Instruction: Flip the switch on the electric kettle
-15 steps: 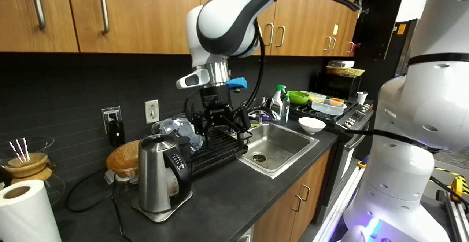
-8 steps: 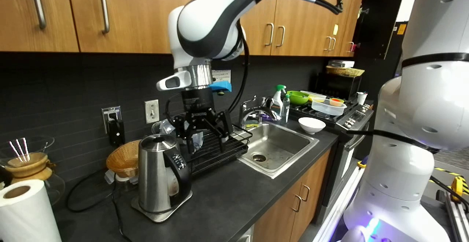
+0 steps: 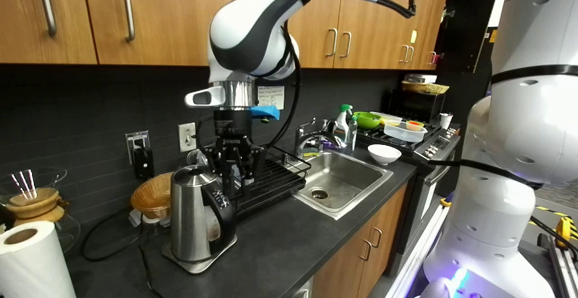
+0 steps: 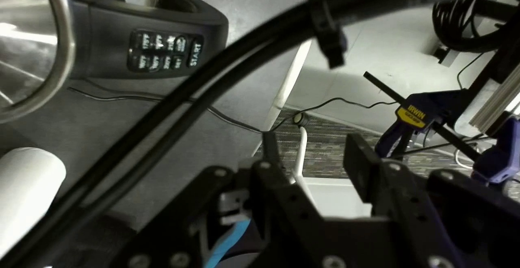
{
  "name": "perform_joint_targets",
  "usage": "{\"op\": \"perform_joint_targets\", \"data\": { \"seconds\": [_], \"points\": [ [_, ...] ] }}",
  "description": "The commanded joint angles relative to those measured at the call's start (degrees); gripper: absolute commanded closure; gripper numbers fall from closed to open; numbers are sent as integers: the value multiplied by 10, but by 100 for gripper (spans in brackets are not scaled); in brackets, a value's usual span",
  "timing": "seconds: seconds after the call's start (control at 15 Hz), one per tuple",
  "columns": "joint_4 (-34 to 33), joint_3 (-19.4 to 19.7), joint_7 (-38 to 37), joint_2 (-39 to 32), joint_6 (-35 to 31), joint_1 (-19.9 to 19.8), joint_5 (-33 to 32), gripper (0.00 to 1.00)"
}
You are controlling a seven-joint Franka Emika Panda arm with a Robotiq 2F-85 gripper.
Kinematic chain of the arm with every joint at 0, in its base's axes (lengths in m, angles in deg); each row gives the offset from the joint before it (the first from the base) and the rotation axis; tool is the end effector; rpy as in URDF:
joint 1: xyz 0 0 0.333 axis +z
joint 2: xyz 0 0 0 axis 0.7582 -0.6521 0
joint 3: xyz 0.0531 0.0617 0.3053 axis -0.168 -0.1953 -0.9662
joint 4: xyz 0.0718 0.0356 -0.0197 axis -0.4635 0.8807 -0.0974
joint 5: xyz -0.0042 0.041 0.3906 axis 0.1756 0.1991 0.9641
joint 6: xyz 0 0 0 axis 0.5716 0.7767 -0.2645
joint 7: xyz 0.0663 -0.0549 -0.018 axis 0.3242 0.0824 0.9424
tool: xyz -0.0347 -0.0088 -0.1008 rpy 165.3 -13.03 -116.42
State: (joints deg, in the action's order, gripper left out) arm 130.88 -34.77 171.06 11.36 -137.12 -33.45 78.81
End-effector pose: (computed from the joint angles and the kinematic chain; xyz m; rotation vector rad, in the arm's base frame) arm 0.4387 0.2475 0.3129 -1.6630 -2.3500 0.0250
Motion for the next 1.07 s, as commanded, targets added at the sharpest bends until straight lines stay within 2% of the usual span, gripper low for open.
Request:
{"op": "perform_joint_targets", "data": {
  "seconds": [0.0, 0.13, 0.6, 1.0],
  "points": [
    [21, -10, -5, 24, -40, -13, 36, 84],
    [32, -9, -27, 32, -61, -15, 40, 99],
    [54, -1, -159, 50, -67, -26, -9, 100],
    [50, -2, -209, 46, -49, -28, -32, 100]
  ]
}}
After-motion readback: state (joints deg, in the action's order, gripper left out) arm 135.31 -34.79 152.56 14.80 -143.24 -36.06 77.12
